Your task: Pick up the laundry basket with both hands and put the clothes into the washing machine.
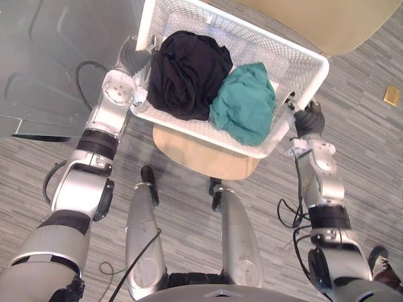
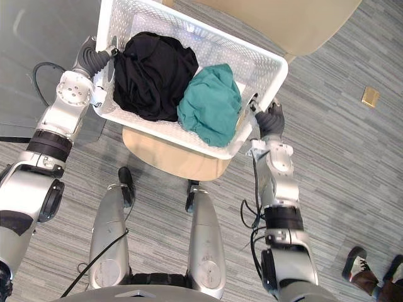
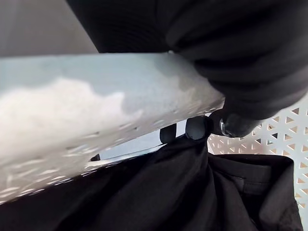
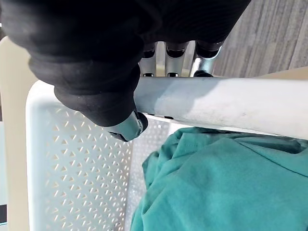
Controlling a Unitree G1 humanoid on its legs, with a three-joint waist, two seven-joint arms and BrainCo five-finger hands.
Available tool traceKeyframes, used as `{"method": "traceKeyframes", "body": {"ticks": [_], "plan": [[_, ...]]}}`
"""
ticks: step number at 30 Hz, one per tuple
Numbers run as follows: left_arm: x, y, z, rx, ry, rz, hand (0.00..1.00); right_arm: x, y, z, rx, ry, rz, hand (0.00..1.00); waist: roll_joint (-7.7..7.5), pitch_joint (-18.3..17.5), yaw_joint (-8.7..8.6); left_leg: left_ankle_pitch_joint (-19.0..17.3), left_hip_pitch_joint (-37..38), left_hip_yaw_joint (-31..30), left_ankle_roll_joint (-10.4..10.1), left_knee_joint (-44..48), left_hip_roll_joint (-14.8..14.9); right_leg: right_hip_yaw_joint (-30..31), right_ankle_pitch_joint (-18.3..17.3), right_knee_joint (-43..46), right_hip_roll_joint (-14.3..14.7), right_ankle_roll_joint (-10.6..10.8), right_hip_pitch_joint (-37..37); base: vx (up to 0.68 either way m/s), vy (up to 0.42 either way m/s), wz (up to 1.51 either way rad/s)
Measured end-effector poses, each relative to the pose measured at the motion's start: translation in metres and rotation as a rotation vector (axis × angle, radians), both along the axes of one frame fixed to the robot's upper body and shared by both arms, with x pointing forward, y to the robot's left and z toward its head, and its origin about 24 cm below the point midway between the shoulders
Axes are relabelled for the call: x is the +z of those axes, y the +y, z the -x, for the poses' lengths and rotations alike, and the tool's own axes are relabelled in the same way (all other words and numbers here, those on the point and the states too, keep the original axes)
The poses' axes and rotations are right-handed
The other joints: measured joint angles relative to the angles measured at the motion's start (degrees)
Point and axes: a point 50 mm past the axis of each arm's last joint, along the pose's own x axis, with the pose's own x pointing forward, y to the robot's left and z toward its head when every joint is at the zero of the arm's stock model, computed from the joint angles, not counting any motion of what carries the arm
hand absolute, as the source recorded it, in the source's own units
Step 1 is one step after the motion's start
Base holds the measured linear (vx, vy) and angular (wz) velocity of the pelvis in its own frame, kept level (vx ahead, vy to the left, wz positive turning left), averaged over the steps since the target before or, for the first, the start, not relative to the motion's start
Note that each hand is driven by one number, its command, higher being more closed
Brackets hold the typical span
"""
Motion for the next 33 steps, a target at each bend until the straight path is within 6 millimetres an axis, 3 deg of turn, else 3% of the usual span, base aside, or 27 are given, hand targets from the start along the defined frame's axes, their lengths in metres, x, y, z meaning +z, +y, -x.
{"method": "traceKeyframes", "body": {"ticks": [12, 13, 14, 18, 21, 24, 31, 33], "plan": [[0.024, 0.024, 0.0, 0.036, -0.006, -0.089, 1.0, 0.02, 0.01, -0.02, 0.085, -0.002, 0.037, 1.0, 0.13, 0.1, -0.51, -0.3, -2.1, 0.4, -0.1, 1.1, 1.8, 0.9, 0.3, -0.2, 1.7, -0.4, -2.5, 0.01, -0.015, -0.08], [0.025, 0.025, 0.0, 0.036, -0.004, -0.104, 0.0, 0.02, 0.01, -0.02, 0.088, -0.001, 0.038, 1.0, 0.16, 0.1, -0.54, -0.3, -2.1, 0.4, -0.1, 1.0, 1.9, 0.8, 0.3, -0.2, 1.7, -0.4, -2.5, 0.0, 0.0, 0.0], [0.026, 0.024, 0.0, 0.038, -0.006, -0.131, 0.0, 0.018, 0.009, -0.02, 0.091, 0.005, 0.031, 0.0, 0.24, 0.1, -0.56, -0.3, -2.1, 0.4, -0.1, 1.0, 1.9, 0.8, 0.3, -0.2, 1.7, -0.4, -2.5, 0.0, 0.0, 0.0], [0.027, 0.021, 0.0, 0.027, -0.005, -0.138, 0.0, 0.01, 0.003, -0.021, 0.121, 0.037, 0.003, 0.0, 0.58, 0.3, -0.42, -0.3, -2.1, 0.3, -0.1, 0.6, 1.8, 0.7, 0.3, -0.4, 1.7, -0.4, -2.5, 0.0, 0.0, 0.0], [0.025, 0.016, -0.001, 0.01, 0.007, -0.145, 0.0, -0.014, 0.003, -0.022, 0.134, 0.134, -0.002, 0.0, 0.71, 0.4, -0.42, -0.2, -2.3, 0.1, -0.2, 0.1, 1.8, 0.3, 0.5, -1.0, 1.7, -0.7, -2.4, 0.0, -0.002, 0.02], [0.027, 0.013, -0.001, 0.016, -0.012, -0.118, 0.0, -0.011, 0.003, -0.024, 0.141, 0.122, -0.005, 0.0, 0.96, 0.5, -0.5, 0.0, -2.5, 0.1, -0.2, 0.0, 1.8, -0.1, 0.5, -1.1, 1.7, -0.7, -2.4, 0.01, 0.001, 0.01], [0.077, -0.017, 0.029, -0.067, -0.39, -0.062, 0.0, -0.018, -0.011, -0.018, 0.088, 0.121, 0.001, 0.0, 1.81, 0.7, 0.3, 0.5, -2.6, -0.9, 0.0, -0.2, 0.8, -0.8, 0.5, -1.2, 1.3, -0.7, -2.0, 0.01, 0.002, 0.08], [0.081, -0.02, 0.033, -0.077, -0.429, -0.054, 0.0, -0.023, -0.013, -0.017, 0.078, 0.138, -0.003, 0.0, 1.82, 0.7, 0.26, 0.5, -2.2, -0.9, 0.0, -0.3, 0.8, -0.8, 0.5, -1.2, 1.2, -0.7, -1.4, -0.03, 0.01, 0.04]]}}
